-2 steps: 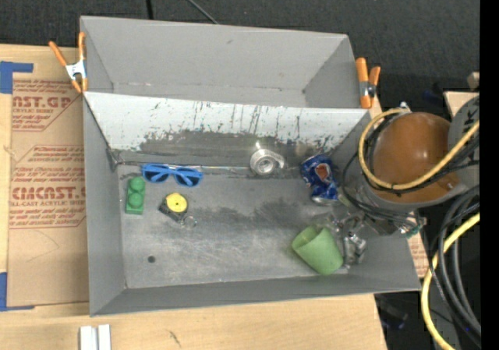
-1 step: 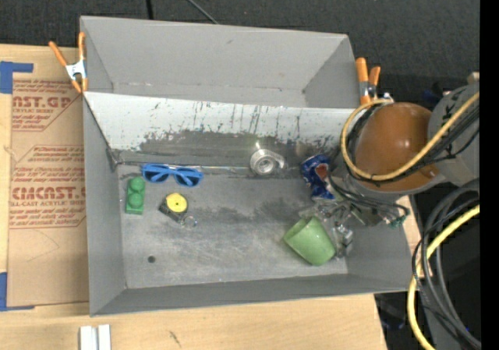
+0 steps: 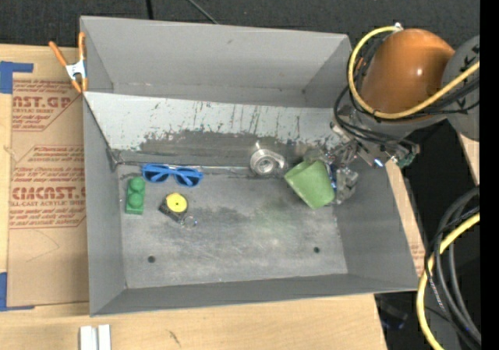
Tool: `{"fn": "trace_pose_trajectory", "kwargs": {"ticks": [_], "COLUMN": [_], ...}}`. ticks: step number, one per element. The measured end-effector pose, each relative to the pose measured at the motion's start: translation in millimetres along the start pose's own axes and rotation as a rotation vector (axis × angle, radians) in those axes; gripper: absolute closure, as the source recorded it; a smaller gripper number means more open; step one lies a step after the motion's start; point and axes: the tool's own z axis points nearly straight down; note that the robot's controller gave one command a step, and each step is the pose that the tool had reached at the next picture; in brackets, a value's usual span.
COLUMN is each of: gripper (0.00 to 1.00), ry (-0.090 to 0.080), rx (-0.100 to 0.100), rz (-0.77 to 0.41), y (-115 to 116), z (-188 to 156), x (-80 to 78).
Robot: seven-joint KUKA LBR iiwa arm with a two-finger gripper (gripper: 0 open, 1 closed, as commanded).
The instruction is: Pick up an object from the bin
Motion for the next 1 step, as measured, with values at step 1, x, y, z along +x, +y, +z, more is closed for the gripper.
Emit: {"fn": "trace_pose_trajectory", "kwargs": {"ticks": [1], "gripper": [1.00], "ry": [0.003], "rx": [-0.011], "rz": [-0.396], "y": [-11.1], "z": [65.8], "x": [32.8]}}
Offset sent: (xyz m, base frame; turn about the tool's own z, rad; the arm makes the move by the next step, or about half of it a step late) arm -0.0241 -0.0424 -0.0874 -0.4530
